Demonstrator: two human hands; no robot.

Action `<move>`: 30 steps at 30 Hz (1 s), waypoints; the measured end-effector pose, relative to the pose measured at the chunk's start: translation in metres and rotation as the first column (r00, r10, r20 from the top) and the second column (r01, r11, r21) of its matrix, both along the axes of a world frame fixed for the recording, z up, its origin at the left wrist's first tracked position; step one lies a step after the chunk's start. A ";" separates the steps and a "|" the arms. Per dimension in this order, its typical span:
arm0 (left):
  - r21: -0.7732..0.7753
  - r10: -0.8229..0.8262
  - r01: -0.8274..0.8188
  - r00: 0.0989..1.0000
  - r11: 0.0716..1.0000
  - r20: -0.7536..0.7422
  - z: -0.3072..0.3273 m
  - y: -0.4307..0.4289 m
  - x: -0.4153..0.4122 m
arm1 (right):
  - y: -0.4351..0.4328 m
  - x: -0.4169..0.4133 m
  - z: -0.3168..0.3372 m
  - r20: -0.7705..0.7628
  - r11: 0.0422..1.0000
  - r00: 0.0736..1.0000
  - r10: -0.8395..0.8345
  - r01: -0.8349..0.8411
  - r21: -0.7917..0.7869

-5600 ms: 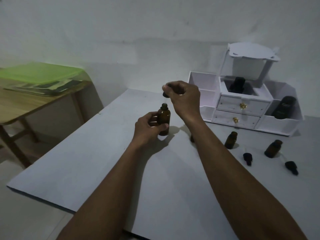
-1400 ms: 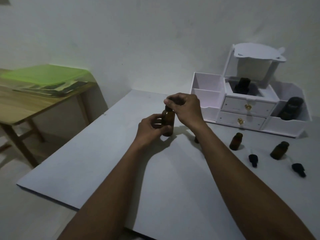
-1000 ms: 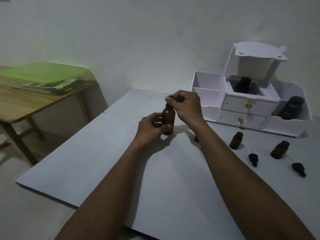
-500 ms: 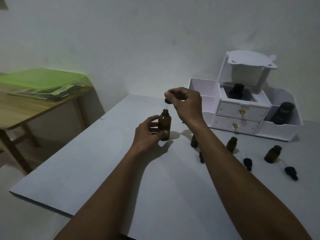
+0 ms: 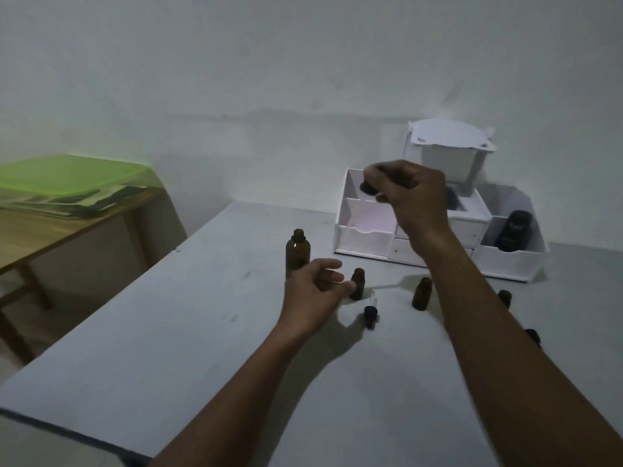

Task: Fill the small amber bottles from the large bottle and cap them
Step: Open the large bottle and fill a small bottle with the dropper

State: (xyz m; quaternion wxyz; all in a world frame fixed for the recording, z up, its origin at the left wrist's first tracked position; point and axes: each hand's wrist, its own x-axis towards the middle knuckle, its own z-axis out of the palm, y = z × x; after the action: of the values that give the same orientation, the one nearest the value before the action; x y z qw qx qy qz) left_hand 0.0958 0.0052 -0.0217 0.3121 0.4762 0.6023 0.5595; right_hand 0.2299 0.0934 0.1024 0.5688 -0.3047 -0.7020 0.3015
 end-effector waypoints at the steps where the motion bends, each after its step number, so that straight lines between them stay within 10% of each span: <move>1: -0.027 -0.014 0.014 1.000 1.000 0.016 0.000 0.005 0.005 | 0.002 0.006 -0.006 0.010 1.000 1.000 0.000 0.000 -0.026; 30: -0.129 0.016 -0.021 0.999 0.991 -0.039 -0.011 0.036 0.030 | 0.028 0.017 -0.049 0.200 0.993 0.977 -0.076 0.093 -0.075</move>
State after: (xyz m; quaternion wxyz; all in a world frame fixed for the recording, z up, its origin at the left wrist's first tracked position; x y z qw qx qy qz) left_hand 0.1260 0.0409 -0.0332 0.3256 0.4602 0.6474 0.5129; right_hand 0.2473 0.1214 0.0530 0.4957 -0.3862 -0.7278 0.2746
